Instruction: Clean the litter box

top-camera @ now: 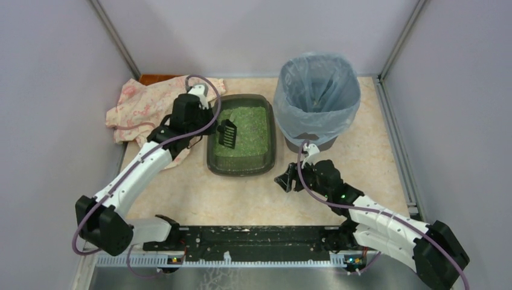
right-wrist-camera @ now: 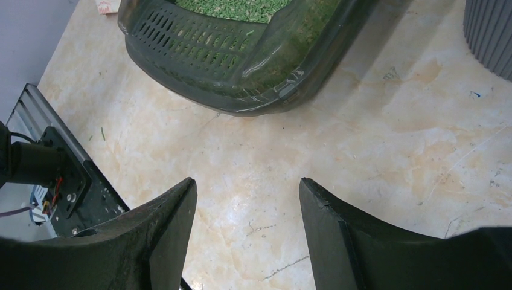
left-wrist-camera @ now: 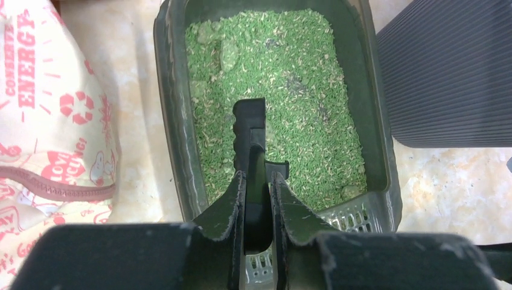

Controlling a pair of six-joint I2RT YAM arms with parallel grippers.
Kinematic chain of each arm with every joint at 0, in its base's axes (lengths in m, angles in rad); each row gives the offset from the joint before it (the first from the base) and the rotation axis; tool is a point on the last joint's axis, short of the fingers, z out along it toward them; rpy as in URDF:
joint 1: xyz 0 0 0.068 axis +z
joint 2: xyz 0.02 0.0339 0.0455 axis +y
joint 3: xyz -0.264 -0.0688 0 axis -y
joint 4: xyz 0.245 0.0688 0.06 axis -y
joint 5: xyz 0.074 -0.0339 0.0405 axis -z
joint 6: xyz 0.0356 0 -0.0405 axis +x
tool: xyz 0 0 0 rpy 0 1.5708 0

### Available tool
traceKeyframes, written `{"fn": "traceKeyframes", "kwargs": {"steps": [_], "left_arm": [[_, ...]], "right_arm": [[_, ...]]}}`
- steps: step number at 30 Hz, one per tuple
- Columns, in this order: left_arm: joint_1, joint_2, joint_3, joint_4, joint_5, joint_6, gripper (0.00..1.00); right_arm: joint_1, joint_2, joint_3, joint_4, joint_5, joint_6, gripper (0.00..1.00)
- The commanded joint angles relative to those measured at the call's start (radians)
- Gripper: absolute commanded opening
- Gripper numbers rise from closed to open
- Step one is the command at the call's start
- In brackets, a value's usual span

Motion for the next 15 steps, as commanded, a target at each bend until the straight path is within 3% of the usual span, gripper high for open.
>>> {"fn": "traceKeyframes", "kwargs": {"steps": [1,10,15], "left_arm": [[-0.056,0.049,0.094,-0.062,-0.137,0.06,0.0],[-0.118,0.212,0.274,-0.189,-0.284,0.083,0.0],[-0.121,0.244,0.285,-0.181,-0.243,0.087,0.0]], "right_arm": [[0.002,0.012,0.017,0.077,-0.021,-0.002,0.64],[0.002,0.006,0.015,0.061,-0.021,-0.008,0.64],[0.002,-0.002,0.009,0.062,-0.02,-0.006,0.64]]}}
